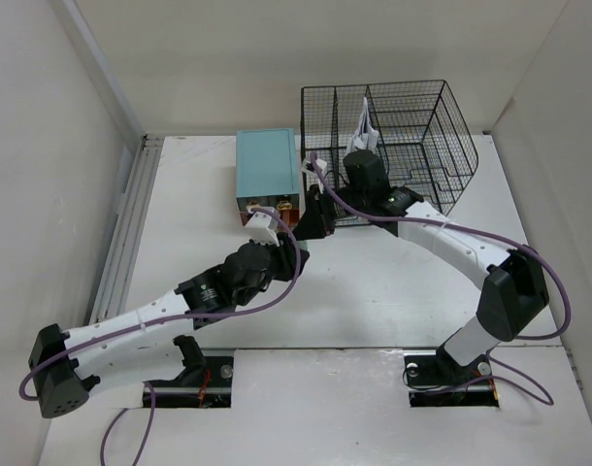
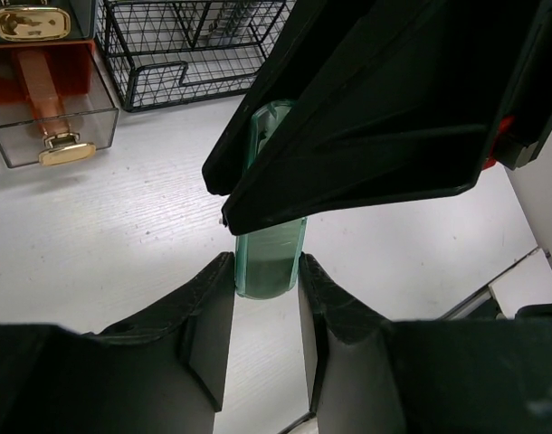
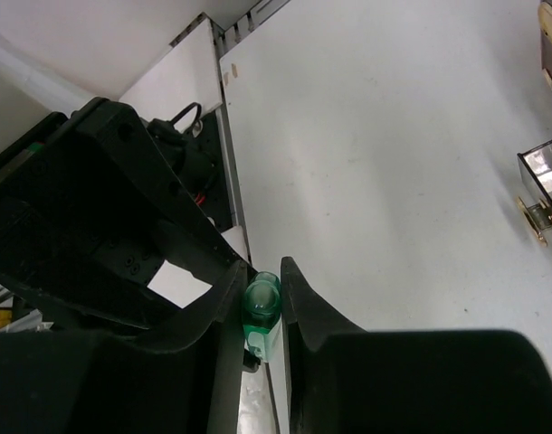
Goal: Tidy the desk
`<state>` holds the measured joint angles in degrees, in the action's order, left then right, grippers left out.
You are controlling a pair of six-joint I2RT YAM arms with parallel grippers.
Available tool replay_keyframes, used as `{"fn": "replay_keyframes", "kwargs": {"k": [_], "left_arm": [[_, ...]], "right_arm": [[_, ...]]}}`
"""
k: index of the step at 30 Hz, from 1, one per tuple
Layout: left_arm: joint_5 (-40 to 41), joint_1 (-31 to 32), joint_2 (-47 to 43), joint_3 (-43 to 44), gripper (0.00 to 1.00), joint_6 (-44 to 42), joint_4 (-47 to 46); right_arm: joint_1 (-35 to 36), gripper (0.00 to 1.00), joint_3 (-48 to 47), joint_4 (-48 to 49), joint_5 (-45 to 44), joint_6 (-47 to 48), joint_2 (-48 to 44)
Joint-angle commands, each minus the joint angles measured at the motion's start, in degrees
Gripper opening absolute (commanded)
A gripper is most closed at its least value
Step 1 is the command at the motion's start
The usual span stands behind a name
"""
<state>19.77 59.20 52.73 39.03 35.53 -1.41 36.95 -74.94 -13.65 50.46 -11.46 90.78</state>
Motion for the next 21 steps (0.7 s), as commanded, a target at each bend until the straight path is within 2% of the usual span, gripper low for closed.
{"fn": "replay_keyframes", "kwargs": {"k": [1,6,9,10,11,12,15,21], "left_arm": [[1.9,-0.2,-0.4,1.1,0.0,-0.3,-3.3],[3.1,-0.2,-1.2,1.1,0.0,-0.3,-2.1],[4.2,-0.2,-2.5,1.6,0.12,-0.3,-0.3],[4.2,-0.2,-3.2,1.6,0.23,-0.3,0.5],[4.2,-0.2,-4.3,1.6,0.53,-0.3,1.1],[4.2,-0.2,-4.9,1.6,0.61,-0.3,1.6],[4.2,-0.2,-8.7,1.6,0.75,0.3,3.6],[4.2,-0.2,-15.4,1.8,0.78,3.6,9.7]], "right_arm": [[0.2,0.01,0.2,2.8,1.2,0.3,-2.7],[0.2,0.0,0.2,2.8,0.6,1.4,-2.7],[0.2,0.0,-0.3,2.0,-0.5,2.0,-2.7],[0.2,0.0,-1.3,1.2,-0.5,3.2,-2.1],[0.2,0.0,-1.8,0.5,-1.1,3.9,-1.5],[0.2,0.0,-2.3,-0.1,-1.9,4.7,-1.5],[0.2,0.0,-4.7,-2.6,-4.5,8.0,0.8],[0.2,0.0,-11.1,-7.3,-5.8,13.9,6.4]]}}
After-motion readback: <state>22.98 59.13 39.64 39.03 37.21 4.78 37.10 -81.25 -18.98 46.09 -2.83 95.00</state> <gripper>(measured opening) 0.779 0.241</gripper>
